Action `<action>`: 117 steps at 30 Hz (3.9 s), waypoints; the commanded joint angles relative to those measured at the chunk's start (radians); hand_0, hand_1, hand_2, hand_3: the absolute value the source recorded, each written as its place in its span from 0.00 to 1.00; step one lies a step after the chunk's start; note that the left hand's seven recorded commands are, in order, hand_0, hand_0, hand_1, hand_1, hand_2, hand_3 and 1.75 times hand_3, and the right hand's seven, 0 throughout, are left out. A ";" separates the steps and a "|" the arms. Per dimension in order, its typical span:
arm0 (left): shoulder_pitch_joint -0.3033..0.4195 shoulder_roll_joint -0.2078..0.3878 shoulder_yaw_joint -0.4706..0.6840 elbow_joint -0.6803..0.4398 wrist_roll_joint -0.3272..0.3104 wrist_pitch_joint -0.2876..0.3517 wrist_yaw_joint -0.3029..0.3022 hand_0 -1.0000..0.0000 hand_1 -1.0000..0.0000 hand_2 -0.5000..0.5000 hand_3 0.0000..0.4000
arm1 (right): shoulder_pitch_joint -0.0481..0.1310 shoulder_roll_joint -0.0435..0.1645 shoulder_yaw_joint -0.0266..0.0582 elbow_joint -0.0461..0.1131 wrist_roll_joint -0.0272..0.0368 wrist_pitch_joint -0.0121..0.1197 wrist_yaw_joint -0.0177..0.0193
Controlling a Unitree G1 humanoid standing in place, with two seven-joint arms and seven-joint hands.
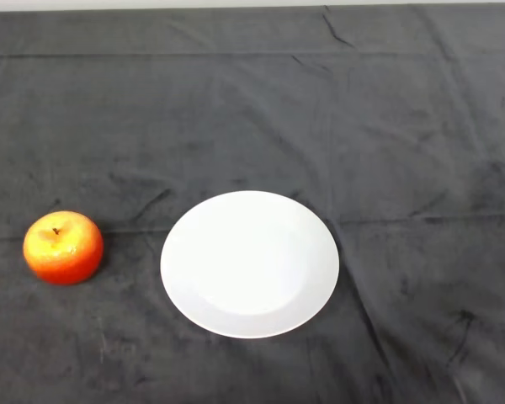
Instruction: Move the apple to the plate
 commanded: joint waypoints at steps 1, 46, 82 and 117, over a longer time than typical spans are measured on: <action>0.024 -0.015 0.014 -0.043 0.008 0.019 -0.006 1.00 1.00 0.50 0.00 | -0.026 -0.025 -0.0188 -0.013 0.0119 -0.008 0.0069; -0.100 0.018 0.080 -0.094 -0.101 0.035 -0.286 1.00 1.00 0.50 0.00 | -0.026 -0.025 -0.0188 -0.014 0.0118 -0.008 0.0067; -0.236 -0.065 -0.123 -0.071 0.017 -0.147 -0.729 1.00 1.00 0.50 0.00 | -0.025 -0.024 -0.0183 -0.016 0.0116 -0.007 0.0058; -0.312 -0.174 -0.309 -0.071 0.158 -0.149 -0.885 1.00 1.00 0.50 0.00 | -0.025 -0.024 -0.0183 -0.016 0.0117 -0.007 0.0057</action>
